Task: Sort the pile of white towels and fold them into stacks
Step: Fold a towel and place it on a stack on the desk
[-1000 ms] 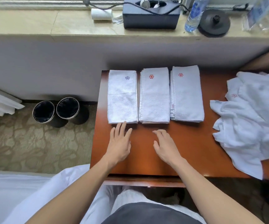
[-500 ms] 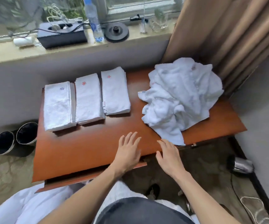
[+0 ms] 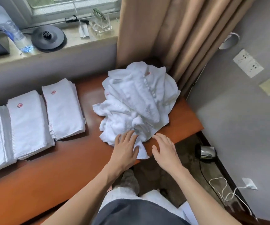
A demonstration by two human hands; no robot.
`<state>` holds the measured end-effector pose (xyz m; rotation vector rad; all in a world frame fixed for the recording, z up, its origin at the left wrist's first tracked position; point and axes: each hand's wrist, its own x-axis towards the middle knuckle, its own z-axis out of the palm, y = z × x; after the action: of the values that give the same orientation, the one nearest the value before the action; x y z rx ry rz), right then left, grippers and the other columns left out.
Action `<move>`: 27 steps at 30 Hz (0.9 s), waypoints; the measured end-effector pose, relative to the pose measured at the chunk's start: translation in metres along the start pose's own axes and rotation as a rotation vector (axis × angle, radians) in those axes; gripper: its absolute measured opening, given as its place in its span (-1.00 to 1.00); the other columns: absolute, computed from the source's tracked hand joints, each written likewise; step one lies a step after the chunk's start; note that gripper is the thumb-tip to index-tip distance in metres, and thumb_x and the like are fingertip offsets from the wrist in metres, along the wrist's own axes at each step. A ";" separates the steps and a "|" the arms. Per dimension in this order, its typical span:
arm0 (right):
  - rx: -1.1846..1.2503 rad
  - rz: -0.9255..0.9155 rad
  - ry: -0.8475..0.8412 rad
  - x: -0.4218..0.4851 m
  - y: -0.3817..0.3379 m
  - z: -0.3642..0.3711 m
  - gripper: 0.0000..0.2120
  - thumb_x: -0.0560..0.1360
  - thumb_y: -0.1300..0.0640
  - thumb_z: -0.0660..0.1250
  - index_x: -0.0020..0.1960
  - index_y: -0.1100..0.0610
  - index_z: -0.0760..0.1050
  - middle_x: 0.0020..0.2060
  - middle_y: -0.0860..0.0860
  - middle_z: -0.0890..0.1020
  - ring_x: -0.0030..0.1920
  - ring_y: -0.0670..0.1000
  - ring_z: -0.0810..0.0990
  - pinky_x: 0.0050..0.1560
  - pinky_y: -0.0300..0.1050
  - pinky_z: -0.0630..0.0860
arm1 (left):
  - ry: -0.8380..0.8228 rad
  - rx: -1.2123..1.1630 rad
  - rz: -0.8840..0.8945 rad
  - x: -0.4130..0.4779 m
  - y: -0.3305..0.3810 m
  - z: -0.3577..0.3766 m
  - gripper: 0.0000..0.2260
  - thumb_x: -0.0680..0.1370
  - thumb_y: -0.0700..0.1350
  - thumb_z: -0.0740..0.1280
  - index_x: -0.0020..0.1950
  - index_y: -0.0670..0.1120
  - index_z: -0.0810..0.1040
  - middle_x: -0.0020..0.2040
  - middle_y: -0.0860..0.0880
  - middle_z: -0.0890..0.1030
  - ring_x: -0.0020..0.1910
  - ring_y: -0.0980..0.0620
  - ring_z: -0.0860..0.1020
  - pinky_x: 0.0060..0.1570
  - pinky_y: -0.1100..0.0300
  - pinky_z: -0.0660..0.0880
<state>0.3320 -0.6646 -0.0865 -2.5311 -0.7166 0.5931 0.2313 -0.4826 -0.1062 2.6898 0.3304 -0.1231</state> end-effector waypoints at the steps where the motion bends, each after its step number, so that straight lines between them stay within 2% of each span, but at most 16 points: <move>1: -0.011 -0.001 0.003 0.008 0.004 -0.008 -0.59 0.67 0.11 0.23 0.51 0.04 0.38 0.49 -0.06 0.39 0.52 -0.05 0.29 0.54 -0.07 0.17 | 0.001 -0.014 0.007 0.013 0.002 0.000 -0.55 0.67 0.04 0.18 0.56 -0.03 0.36 0.60 -0.04 0.30 0.59 -0.09 0.24 0.54 -0.08 0.11; 5: -0.002 0.036 0.014 0.027 0.018 -0.037 -0.60 0.67 0.13 0.24 0.50 0.06 0.41 0.46 -0.06 0.42 0.49 -0.04 0.32 0.51 -0.09 0.22 | -0.032 -0.068 -0.026 0.043 0.015 0.005 -0.54 0.68 0.04 0.18 0.58 -0.03 0.32 0.63 -0.03 0.24 0.61 -0.07 0.19 0.56 -0.07 0.05; 9: 0.026 0.040 0.002 0.052 0.030 -0.060 -0.61 0.67 0.13 0.23 0.49 0.03 0.41 0.44 -0.11 0.41 0.46 -0.07 0.32 0.44 -0.20 0.17 | 0.036 -0.129 -0.032 0.077 0.027 -0.006 -0.56 0.65 -0.03 0.23 0.53 -0.05 0.38 0.59 -0.05 0.32 0.56 -0.08 0.27 0.54 -0.04 0.12; 14: 0.034 -0.009 -0.091 0.093 0.045 -0.074 -0.59 0.69 0.09 0.21 0.52 0.02 0.37 0.49 -0.09 0.37 0.53 -0.05 0.27 0.52 -0.09 0.19 | 0.064 -0.102 -0.106 0.107 0.037 -0.006 -0.58 0.65 -0.02 0.22 0.52 -0.02 0.37 0.59 -0.02 0.30 0.57 -0.04 0.25 0.54 -0.02 0.13; 18: 0.041 -0.136 -0.144 0.147 0.060 -0.095 -0.57 0.68 0.10 0.20 0.55 0.06 0.36 0.51 -0.06 0.36 0.53 -0.03 0.28 0.56 -0.06 0.19 | 0.091 -0.067 -0.202 0.144 0.054 -0.003 -0.58 0.65 -0.02 0.23 0.52 -0.04 0.38 0.59 -0.04 0.31 0.56 -0.07 0.27 0.54 -0.07 0.16; 22: 0.009 -0.320 -0.299 0.188 0.081 -0.124 -0.55 0.68 0.08 0.19 0.56 0.05 0.33 0.53 -0.07 0.33 0.55 -0.03 0.26 0.58 0.02 0.21 | 0.137 -0.048 -0.368 0.163 0.086 0.001 -0.59 0.65 -0.03 0.25 0.51 -0.06 0.41 0.58 -0.07 0.34 0.55 -0.10 0.30 0.53 -0.08 0.18; 27: 0.023 -0.460 -0.362 0.236 0.087 -0.146 -0.56 0.67 0.12 0.22 0.54 0.07 0.36 0.50 -0.05 0.36 0.53 -0.04 0.27 0.57 -0.05 0.21 | 0.192 -0.029 -0.515 0.192 0.101 -0.012 -0.60 0.65 -0.04 0.27 0.49 -0.08 0.42 0.59 -0.09 0.32 0.56 -0.10 0.29 0.53 -0.07 0.15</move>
<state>0.6218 -0.6399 -0.0792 -2.1446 -1.3592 0.8872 0.4424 -0.5260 -0.0809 2.5302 1.0688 -0.0085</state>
